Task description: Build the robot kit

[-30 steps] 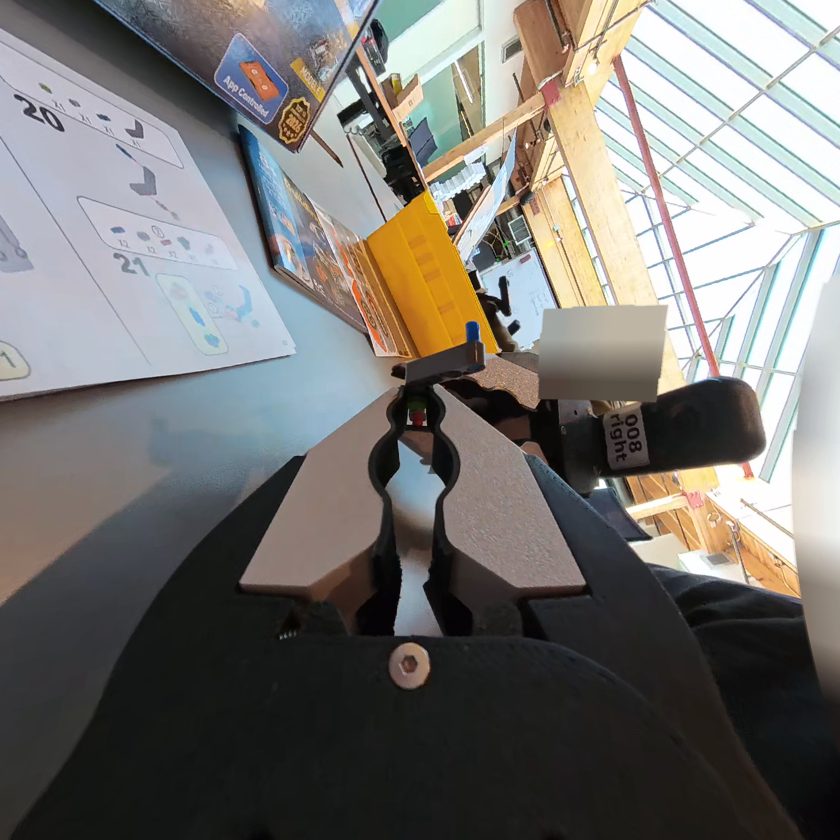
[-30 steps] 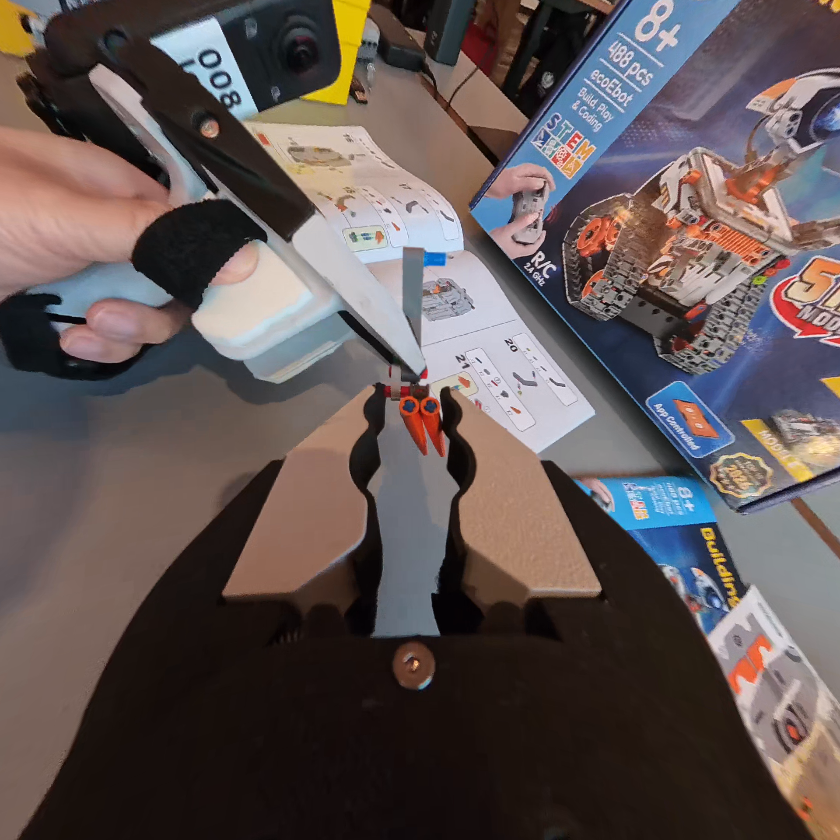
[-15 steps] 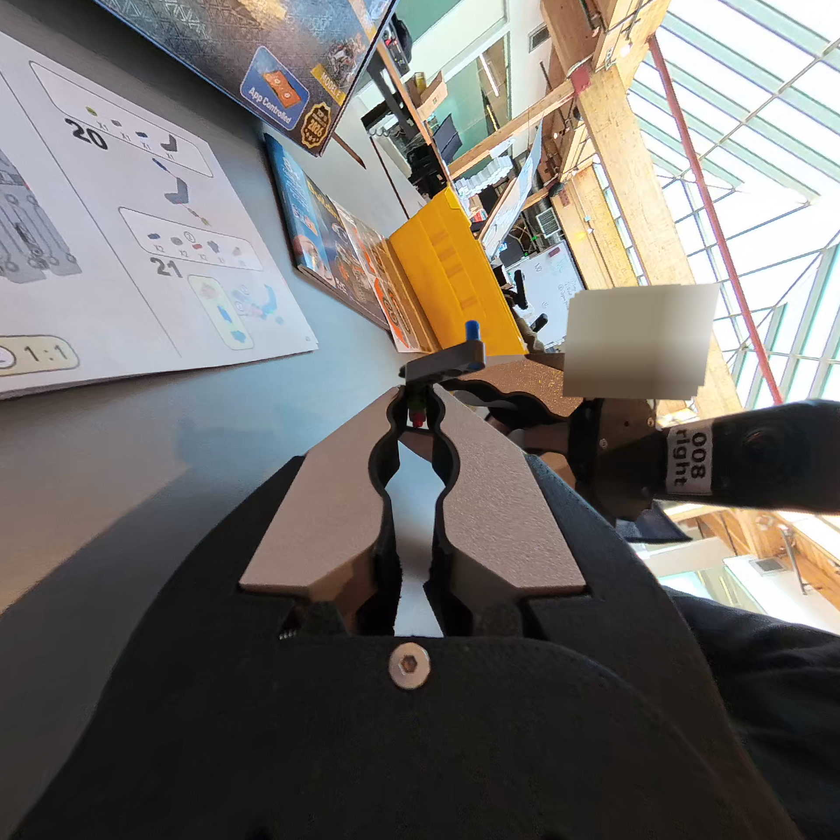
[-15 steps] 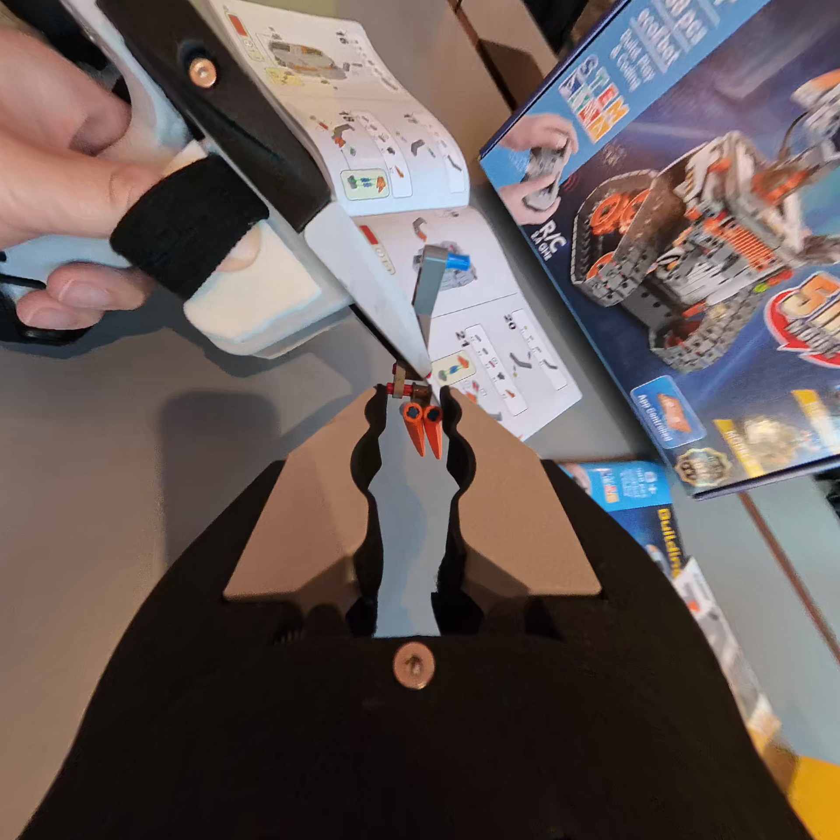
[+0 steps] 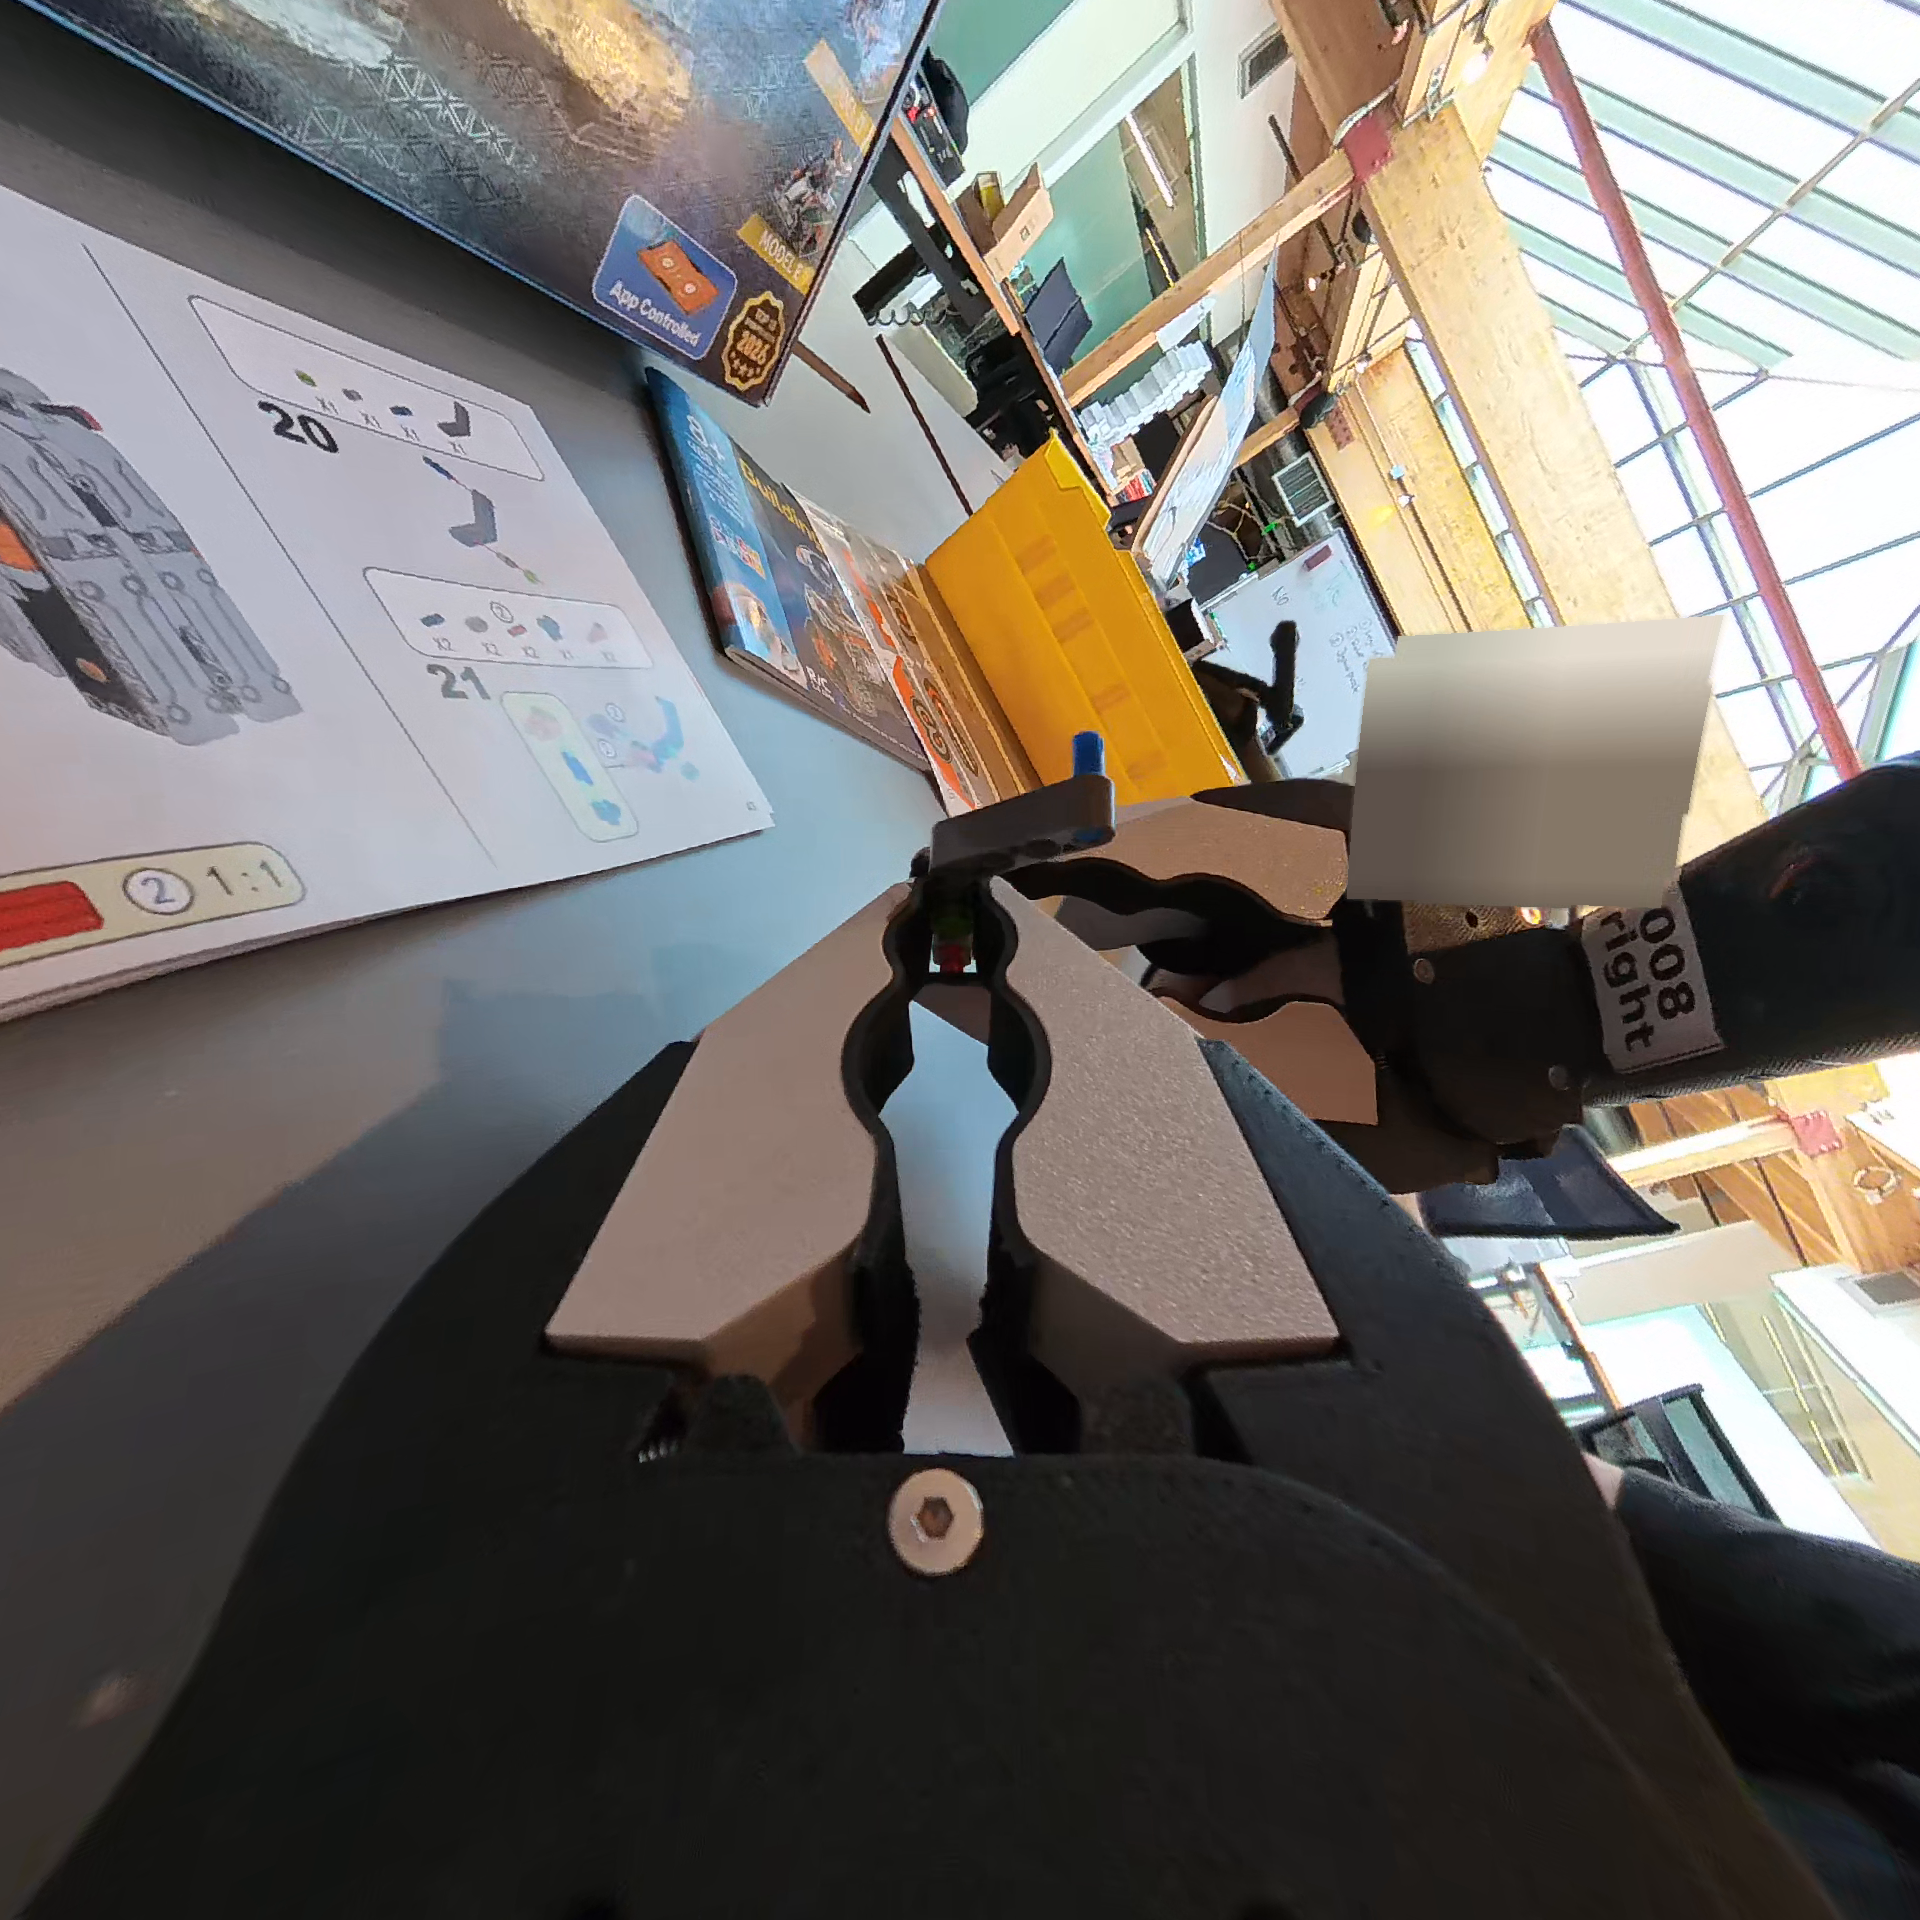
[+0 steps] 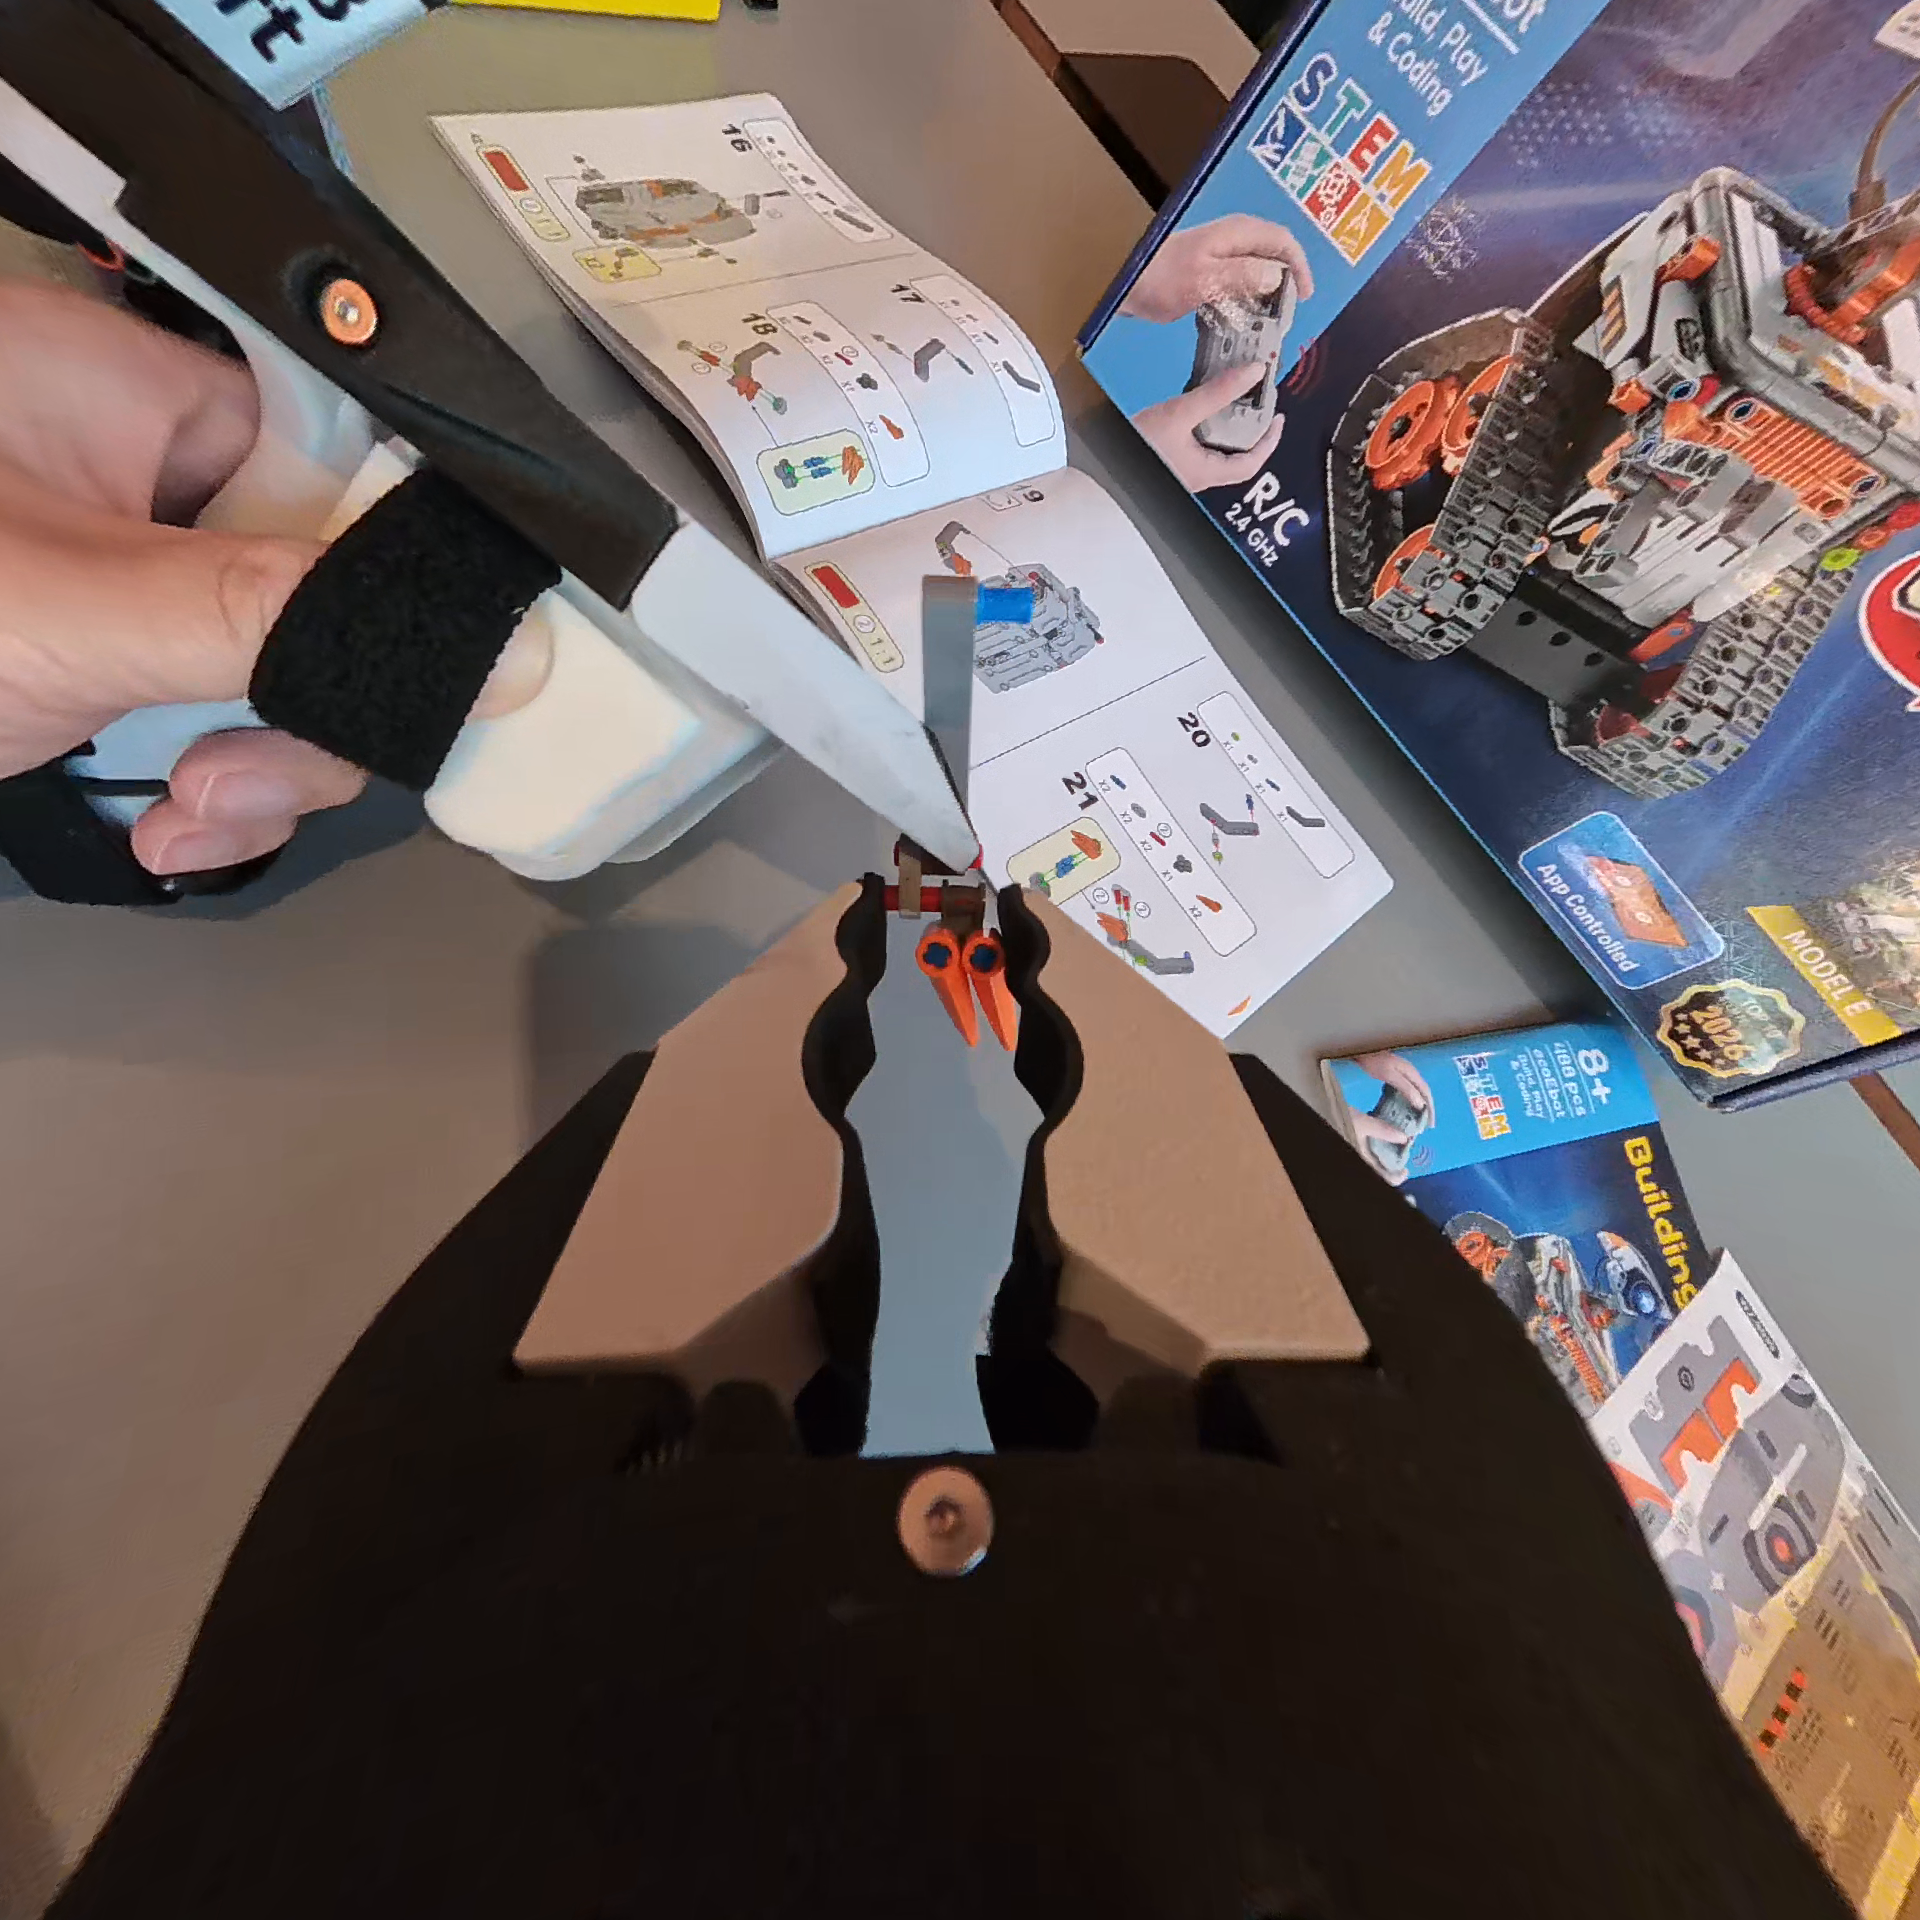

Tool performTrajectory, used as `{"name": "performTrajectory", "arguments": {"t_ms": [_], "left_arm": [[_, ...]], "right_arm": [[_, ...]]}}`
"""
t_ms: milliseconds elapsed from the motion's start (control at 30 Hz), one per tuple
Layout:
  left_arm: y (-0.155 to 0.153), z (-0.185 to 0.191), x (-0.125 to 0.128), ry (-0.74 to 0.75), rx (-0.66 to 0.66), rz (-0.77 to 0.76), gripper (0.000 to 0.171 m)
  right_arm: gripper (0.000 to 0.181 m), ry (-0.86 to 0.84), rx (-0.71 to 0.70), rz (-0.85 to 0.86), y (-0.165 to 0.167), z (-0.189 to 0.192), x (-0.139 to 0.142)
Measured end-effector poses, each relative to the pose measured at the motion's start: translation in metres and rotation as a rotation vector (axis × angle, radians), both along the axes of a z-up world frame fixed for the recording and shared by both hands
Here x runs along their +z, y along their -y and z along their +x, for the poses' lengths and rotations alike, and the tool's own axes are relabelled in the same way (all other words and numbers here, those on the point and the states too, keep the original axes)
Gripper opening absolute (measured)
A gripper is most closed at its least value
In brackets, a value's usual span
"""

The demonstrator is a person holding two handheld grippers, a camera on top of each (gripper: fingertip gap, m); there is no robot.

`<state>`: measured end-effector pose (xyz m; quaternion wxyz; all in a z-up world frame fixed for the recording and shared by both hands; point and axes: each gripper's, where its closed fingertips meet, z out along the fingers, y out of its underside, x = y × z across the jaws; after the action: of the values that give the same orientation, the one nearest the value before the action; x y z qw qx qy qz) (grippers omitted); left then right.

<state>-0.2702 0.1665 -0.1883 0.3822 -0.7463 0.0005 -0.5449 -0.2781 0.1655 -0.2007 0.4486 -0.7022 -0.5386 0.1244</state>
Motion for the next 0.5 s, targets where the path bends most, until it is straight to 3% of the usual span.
{"name": "performTrajectory", "arguments": {"t_ms": [333, 500], "left_arm": [[-0.0003, 0.0076, -0.0013, -0.027, -0.002, 0.006, 0.006], [-0.0028, 0.0038, 0.0008, -0.009, 0.017, 0.016, 0.006]], "right_arm": [[0.02, -0.048, -0.029, -0.032, -0.0003, 0.0059, -0.0015], [0.027, -0.161, -0.093, -0.112, -0.0051, 0.003, -0.0021]]}}
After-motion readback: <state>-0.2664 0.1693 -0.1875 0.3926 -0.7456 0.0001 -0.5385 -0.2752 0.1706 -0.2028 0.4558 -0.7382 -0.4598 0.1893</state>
